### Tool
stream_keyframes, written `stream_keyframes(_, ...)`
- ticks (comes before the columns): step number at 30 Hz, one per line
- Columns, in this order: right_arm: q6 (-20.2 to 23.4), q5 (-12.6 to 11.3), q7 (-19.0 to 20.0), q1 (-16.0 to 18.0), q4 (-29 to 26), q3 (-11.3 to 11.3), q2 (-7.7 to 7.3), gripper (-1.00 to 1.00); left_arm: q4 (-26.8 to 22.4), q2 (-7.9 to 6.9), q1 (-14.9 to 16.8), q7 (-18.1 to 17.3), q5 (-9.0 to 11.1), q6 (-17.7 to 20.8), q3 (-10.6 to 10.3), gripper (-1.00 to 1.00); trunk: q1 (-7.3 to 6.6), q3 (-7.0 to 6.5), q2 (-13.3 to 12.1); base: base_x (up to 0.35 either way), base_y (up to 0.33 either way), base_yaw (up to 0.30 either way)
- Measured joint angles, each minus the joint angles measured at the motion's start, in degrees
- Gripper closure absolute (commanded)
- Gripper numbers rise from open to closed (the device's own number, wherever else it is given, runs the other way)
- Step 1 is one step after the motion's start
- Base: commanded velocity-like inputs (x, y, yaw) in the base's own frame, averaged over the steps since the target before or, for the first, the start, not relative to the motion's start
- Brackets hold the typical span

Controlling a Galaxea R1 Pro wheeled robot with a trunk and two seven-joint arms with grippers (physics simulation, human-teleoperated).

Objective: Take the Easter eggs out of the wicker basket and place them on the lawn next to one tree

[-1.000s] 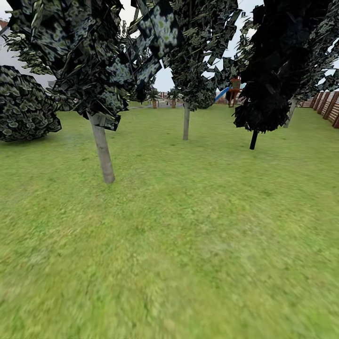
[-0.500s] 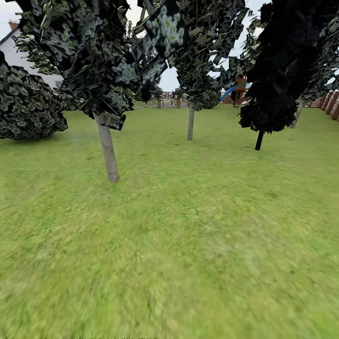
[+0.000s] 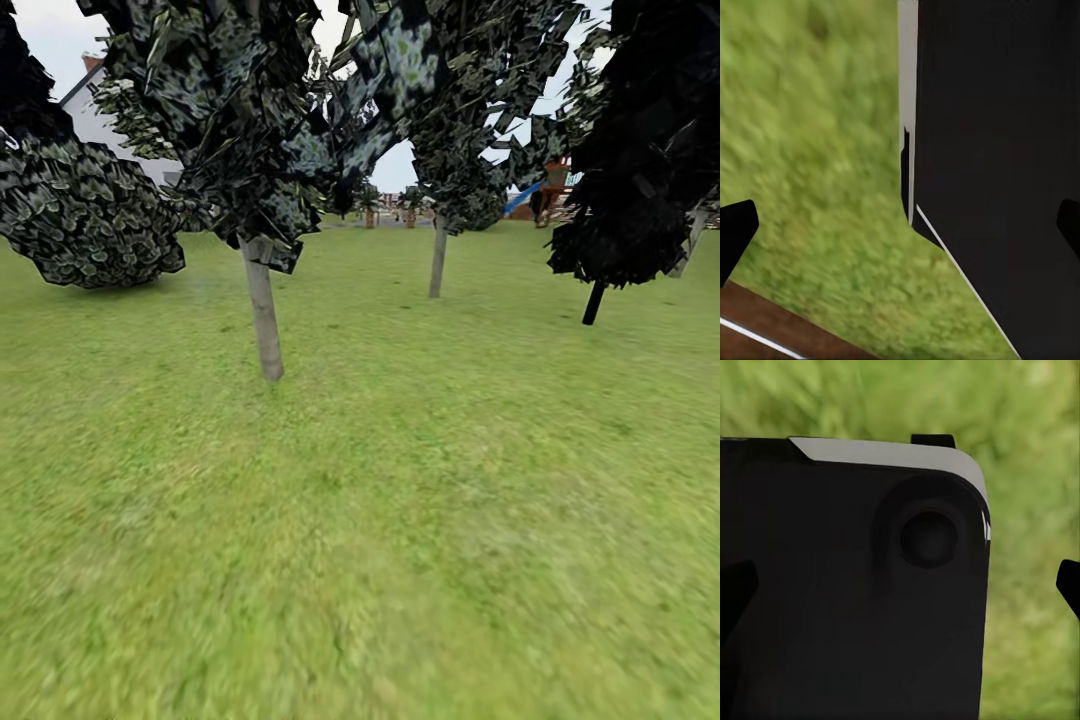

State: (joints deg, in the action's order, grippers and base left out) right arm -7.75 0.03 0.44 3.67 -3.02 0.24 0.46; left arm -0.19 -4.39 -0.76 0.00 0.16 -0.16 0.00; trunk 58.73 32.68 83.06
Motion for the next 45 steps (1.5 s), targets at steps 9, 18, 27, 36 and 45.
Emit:
stream_keyframes(9,0.0,0.0,0.2,0.0,0.0,0.0,-0.42,-1.00,0.0,0.00,0.0,0.0,0.0,0.0,0.0,-1.00,0.00,0.00,0.0,0.000,0.000,0.005)
stream_keyframes(18,0.0,0.0,0.2,0.0,0.0,-0.1,-0.37,-1.00,0.0,0.00,0.0,0.0,0.0,0.0,0.0,-1.00,0.00,0.01,0.0,0.000,0.000,0.000)
stream_keyframes(27,0.0,0.0,0.2,0.0,0.0,-0.1,-0.29,-1.00,0.0,0.00,0.0,0.0,0.0,0.0,0.0,-1.00,0.00,0.01,0.0,0.000,0.000,0.000)
stream_keyframes(36,0.0,0.1,0.3,0.0,0.1,0.0,-0.28,-1.00,0.0,0.00,0.0,0.0,0.0,0.0,0.0,-1.00,0.00,0.01,0.0,0.000,0.000,0.000)
stream_keyframes(45,0.0,0.1,0.3,0.0,0.1,0.0,-0.29,-1.00,0.0,0.00,0.0,0.0,0.0,0.0,0.0,-1.00,0.00,0.01,0.0,0.000,0.000,0.000)
